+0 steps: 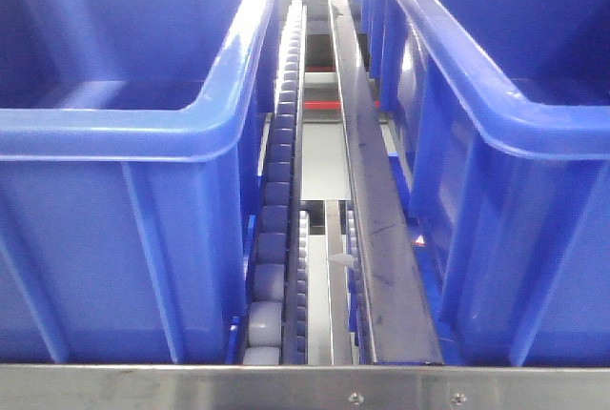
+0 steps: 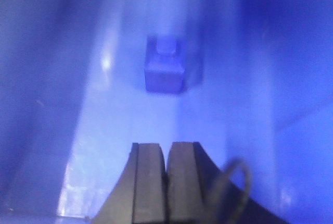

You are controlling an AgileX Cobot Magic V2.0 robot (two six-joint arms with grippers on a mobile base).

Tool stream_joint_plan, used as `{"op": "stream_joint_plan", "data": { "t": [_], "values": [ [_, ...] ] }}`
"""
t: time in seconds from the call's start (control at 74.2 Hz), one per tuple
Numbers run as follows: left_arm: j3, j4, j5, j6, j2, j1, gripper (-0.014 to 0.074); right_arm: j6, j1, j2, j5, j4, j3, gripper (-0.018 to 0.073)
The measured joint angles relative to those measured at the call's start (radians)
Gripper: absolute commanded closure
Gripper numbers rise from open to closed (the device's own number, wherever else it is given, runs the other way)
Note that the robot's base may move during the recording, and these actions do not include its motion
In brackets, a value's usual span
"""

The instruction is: Pick and sort blue part to right shelf

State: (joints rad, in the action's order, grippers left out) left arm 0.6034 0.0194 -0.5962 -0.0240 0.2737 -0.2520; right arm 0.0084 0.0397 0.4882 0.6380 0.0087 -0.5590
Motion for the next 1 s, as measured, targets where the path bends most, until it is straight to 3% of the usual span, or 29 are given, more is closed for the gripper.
{"op": "stream_joint_plan", "data": {
  "t": [0.378,0.998],
  "values": [
    [0.000,-0.002,0.000,0.000,0.000,0.000,0.0473,0.000,0.000,-0.402,-0.016,0.000,0.032,0.0501],
    [0.000,-0.004,0.000,0.000,0.000,0.004,0.0473,0.000,0.000,-0.421,-0.041,0.000,0.065,0.0501]
  ]
}}
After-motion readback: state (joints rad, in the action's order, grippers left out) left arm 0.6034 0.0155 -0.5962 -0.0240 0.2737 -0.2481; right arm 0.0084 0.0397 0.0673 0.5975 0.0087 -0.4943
